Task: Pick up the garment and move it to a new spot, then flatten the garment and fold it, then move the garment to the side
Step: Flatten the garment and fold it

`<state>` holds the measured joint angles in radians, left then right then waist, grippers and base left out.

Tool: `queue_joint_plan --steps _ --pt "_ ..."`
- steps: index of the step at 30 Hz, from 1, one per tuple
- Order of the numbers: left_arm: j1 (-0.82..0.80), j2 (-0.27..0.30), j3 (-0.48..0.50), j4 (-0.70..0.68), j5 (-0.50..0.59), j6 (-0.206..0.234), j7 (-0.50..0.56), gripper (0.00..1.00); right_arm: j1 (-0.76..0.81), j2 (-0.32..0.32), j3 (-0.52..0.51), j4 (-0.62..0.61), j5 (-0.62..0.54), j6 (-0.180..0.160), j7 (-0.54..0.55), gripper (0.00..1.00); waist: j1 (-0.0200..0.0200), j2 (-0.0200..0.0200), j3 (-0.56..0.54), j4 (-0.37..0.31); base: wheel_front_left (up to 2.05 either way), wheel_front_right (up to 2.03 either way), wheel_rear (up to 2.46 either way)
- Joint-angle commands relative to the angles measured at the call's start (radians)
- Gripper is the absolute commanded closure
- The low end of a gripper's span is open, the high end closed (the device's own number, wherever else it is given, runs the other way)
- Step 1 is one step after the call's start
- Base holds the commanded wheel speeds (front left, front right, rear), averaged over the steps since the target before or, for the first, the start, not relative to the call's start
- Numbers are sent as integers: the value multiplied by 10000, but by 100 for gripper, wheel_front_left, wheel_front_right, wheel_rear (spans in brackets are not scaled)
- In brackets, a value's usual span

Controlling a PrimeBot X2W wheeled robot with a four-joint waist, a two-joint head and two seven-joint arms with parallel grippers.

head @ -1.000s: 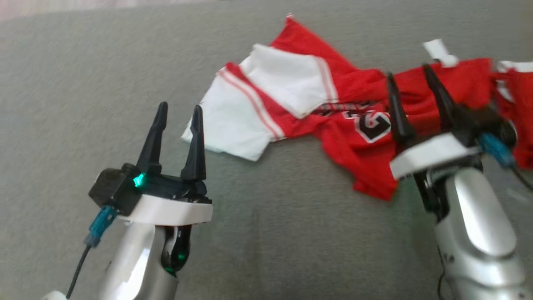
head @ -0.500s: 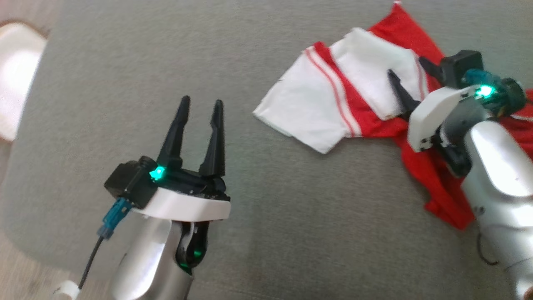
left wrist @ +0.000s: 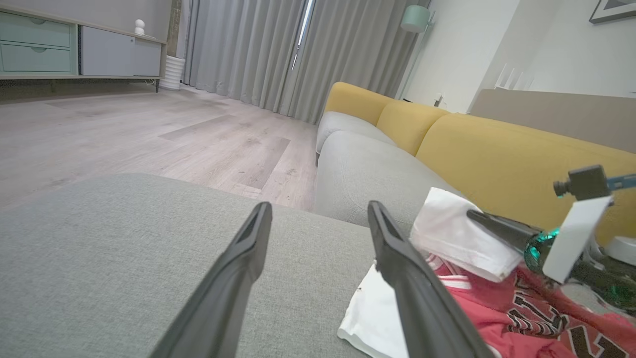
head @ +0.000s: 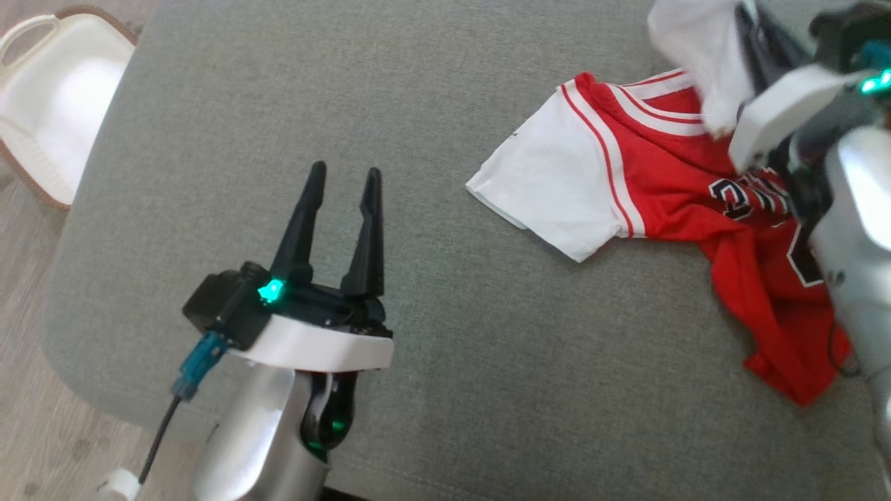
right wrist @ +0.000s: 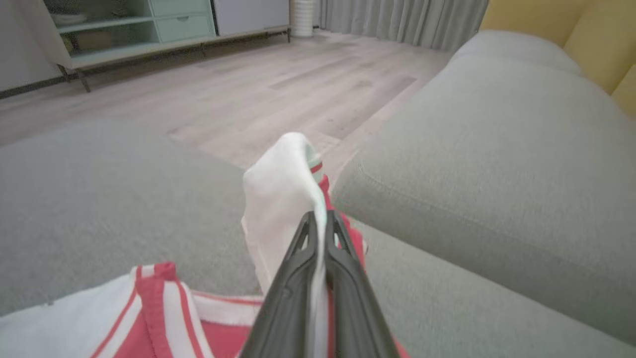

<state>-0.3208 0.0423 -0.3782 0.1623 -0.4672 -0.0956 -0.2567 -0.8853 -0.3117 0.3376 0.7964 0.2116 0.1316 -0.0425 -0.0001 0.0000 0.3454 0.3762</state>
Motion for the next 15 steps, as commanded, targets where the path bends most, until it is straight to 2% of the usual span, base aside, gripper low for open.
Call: queue_joint_plan --steps 1,7,15 --pt "-94 79 232 -343 -85 32 -51 0 -459 168 72 -256 -74 -9 -150 100 1 0 10 53 0 0 0" --pt "-143 79 -52 -441 -257 44 -51 0 -2199 -61 255 298 -349 -9 -455 100 1 0 199 547 0 0 0" --pt "-264 79 -190 -507 -426 77 -51 0 -4186 -137 670 1726 -1077 -9 -1119 100 1 0 530 1051 0 0 0"
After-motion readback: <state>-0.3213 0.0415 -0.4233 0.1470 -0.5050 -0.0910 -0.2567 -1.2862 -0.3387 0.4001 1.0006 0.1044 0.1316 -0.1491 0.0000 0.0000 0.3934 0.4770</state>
